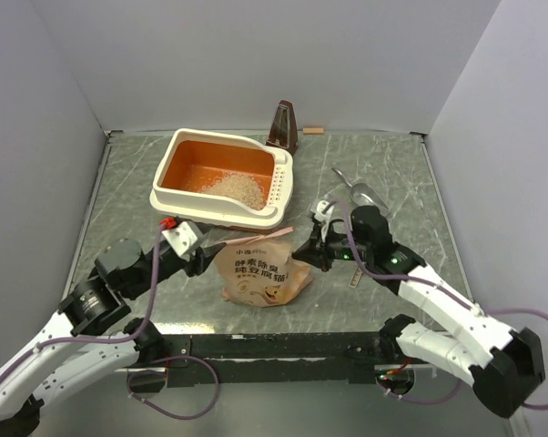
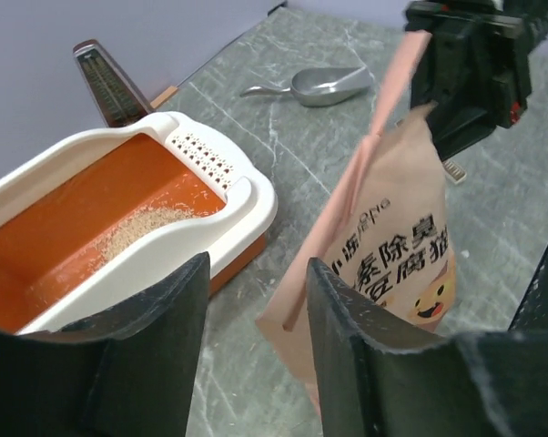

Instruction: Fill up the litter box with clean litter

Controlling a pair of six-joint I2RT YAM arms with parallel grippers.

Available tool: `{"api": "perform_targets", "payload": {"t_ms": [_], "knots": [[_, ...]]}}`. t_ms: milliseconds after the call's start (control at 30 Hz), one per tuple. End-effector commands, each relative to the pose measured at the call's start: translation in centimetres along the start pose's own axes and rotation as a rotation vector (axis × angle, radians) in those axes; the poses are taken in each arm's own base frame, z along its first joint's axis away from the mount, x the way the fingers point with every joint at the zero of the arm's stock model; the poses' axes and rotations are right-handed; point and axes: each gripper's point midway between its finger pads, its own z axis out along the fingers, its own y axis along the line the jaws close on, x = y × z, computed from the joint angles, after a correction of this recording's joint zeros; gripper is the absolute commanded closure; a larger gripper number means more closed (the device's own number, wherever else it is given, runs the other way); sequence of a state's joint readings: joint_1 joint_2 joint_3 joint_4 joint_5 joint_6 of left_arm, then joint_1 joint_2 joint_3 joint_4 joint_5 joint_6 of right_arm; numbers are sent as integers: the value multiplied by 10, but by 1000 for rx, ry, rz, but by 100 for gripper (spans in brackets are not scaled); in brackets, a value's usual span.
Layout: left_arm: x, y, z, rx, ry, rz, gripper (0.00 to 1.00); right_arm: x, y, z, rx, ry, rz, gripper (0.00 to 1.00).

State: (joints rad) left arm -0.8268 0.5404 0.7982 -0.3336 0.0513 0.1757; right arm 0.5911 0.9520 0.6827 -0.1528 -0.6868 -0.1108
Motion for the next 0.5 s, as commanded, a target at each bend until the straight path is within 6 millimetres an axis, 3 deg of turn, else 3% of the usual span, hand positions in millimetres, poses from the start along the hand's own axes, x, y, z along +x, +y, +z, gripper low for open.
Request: {"api": "perform_targets", "payload": {"t_ms": [0,233,467], "knots": [[-8,4,-6,-59,-63,-160,47,-19,-4,-19,113,-91,1,100],[7,-41,-2,143,-73,-335,43,-20,-9,-28,180,-106,29,100],[22,-49,-11,150,-110,-421,42,-12,-11,-34,228,-132,76,100]]}}
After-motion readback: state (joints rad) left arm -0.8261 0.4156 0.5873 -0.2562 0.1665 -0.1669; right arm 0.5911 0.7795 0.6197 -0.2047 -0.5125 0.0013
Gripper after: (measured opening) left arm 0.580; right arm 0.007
